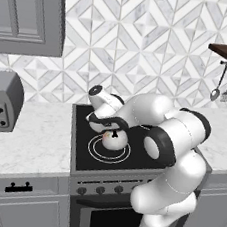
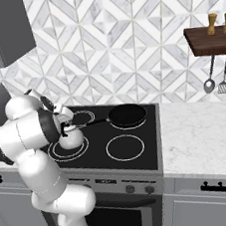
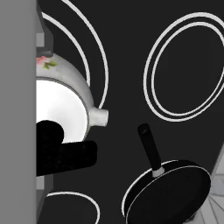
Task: Pick the kettle from the counter and place it on a stove burner. Then turn the burner on.
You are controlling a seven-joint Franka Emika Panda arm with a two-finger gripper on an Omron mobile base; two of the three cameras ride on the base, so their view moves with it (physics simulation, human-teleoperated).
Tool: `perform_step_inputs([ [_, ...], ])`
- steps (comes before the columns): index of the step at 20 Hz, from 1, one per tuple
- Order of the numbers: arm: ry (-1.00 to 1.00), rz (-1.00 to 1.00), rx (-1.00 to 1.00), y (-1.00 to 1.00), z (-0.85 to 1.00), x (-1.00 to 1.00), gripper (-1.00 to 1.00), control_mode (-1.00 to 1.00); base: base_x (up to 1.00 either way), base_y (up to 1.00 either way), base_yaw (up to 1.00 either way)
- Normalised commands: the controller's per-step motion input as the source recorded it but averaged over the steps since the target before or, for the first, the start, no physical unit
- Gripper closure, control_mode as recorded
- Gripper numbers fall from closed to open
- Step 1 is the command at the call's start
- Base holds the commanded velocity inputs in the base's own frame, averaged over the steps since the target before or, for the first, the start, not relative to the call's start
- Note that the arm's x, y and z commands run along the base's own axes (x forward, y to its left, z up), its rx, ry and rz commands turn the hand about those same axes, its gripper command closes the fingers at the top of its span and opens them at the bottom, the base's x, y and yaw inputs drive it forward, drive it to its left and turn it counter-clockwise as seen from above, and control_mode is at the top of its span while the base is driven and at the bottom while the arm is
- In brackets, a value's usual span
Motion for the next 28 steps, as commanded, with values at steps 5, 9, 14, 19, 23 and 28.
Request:
perform_step_inputs([
  [5, 0.04, 0.11, -0.06, -0.40, -0.98, -0.41, -1.00, -1.00, 0.00, 0.00, 0.00],
  [9, 0.00, 0.11, -0.02, -0.57, -1.00, -0.64, -1.00, -1.00, 0.00, 0.00, 0.00],
  [14, 0.00, 0.04, 0.12, -0.41, -1.00, -0.57, -1.00, -1.00, 0.00, 0.00, 0.00],
  [19, -0.04, 0.01, 0.17, -0.02, -0.99, -0.27, -1.00, -1.00, 0.00, 0.00, 0.00],
  [23, -0.08, 0.06, 0.15, -0.17, -1.00, -0.62, -1.00, -1.00, 0.00, 0.00, 0.00],
  [28, -0.04, 0.10, 0.07, -0.51, -1.00, -0.97, -1.00, -1.00, 0.00, 0.00, 0.00],
])
